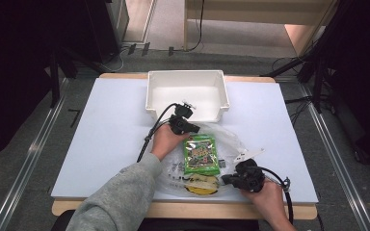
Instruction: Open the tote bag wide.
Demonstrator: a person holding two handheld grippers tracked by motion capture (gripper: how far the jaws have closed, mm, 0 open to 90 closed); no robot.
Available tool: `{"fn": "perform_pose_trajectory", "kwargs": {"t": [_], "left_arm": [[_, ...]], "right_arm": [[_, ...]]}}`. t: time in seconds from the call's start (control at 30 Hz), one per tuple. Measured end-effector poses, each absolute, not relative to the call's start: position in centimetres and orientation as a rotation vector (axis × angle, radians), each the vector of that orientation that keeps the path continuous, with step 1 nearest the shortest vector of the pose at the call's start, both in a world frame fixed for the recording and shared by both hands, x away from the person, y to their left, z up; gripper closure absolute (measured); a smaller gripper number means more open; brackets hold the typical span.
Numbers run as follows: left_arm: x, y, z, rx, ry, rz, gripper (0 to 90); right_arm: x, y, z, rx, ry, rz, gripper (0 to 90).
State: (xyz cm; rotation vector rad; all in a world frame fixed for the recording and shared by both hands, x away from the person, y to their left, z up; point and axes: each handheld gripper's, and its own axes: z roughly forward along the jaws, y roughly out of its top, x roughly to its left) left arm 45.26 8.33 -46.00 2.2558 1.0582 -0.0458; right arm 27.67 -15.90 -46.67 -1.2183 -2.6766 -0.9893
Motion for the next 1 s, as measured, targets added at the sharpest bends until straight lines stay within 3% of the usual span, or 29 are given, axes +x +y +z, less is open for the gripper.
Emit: {"fn": "perform_pose_trajectory", "kwargs": {"t": [0.57,1.0], "left_arm": [[45.2,8.2,-46.0,2.250,1.066,-0.055,90.0],[45.2,8.2,-46.0,2.259,1.062,-0.057,90.0]], "right_arm": [[28.3,-15.3,-44.4,-1.232,-2.678,-1.118,90.0],[30.3,-11.1,-43.9,-1.123,-2.662,-1.173,90.0]]}}
